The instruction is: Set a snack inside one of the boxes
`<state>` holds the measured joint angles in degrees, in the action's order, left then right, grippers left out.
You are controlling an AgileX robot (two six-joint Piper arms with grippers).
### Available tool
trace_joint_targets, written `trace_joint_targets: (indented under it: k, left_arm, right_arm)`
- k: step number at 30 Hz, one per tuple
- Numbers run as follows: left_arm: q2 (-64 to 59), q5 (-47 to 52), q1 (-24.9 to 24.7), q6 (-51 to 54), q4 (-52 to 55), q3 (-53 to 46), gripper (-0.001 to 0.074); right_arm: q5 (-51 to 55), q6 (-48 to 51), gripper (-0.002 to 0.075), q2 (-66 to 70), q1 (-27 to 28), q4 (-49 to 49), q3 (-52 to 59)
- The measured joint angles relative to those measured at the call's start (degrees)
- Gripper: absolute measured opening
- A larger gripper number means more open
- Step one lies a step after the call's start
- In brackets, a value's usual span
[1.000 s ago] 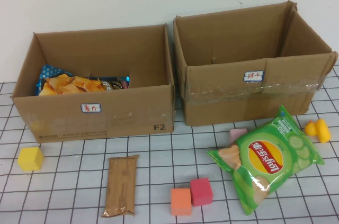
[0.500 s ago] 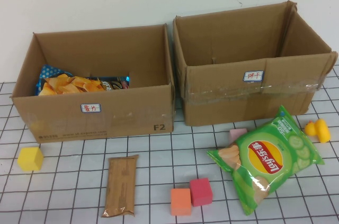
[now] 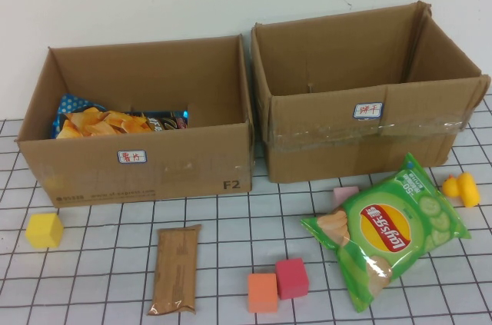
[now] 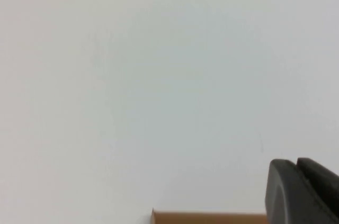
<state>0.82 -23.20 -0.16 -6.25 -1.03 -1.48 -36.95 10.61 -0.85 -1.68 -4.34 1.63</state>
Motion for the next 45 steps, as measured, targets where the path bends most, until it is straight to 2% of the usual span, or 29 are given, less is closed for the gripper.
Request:
trace_joint_targets:
  k: [4,8,12,16,20,24,30,36,45]
  left_arm:
    - [0.0,-2.37,0.0,-1.35,0.11,0.0,-0.0001]
    - [0.0,-0.11,0.0,-3.09,0.11,0.51,-0.0001]
    - [0.0,17.15,0.0,-2.84,0.11,8.44,-0.0001]
    - [-2.05,33.89,0.0,-0.54,0.11,18.27,-0.0001]
    - [-11.04,51.8,0.0,-0.32,0.0,27.05,-0.0001]
    - [-20.93,63.04,0.0,-0.32,-1.41,31.91,-0.0001]
    - [-33.64,64.68,0.0,-0.32,-2.9,31.96,-0.0001]
    - [-44.84,60.27,0.0,0.35,-6.84,31.96,-0.0001]
    - [-65.5,58.68,-0.94,17.1,-25.71,39.74,-0.0001]
  right_arm:
    - [0.35,0.22,-0.0001,0.0,0.0,3.09,0.0]
    - [11.51,3.4,-0.0001,0.0,0.0,5.25,-5.22]
    - [28.69,7.6,-0.0001,0.22,0.0,5.35,-14.23]
    - [41.5,9.17,-0.0001,4.62,0.0,5.35,-22.61]
    - [51.91,9.53,-0.0001,12.01,0.0,5.13,-27.63]
    - [60.74,10.07,-0.0001,20.13,0.0,5.13,-29.6]
    - [70.44,10.34,-0.0001,31.5,0.0,8.82,-29.63]
    - [71.76,12.5,-0.0001,38.25,0.0,9.94,-29.63]
    - [71.42,19.75,-0.0001,44.79,0.0,19.14,-29.63]
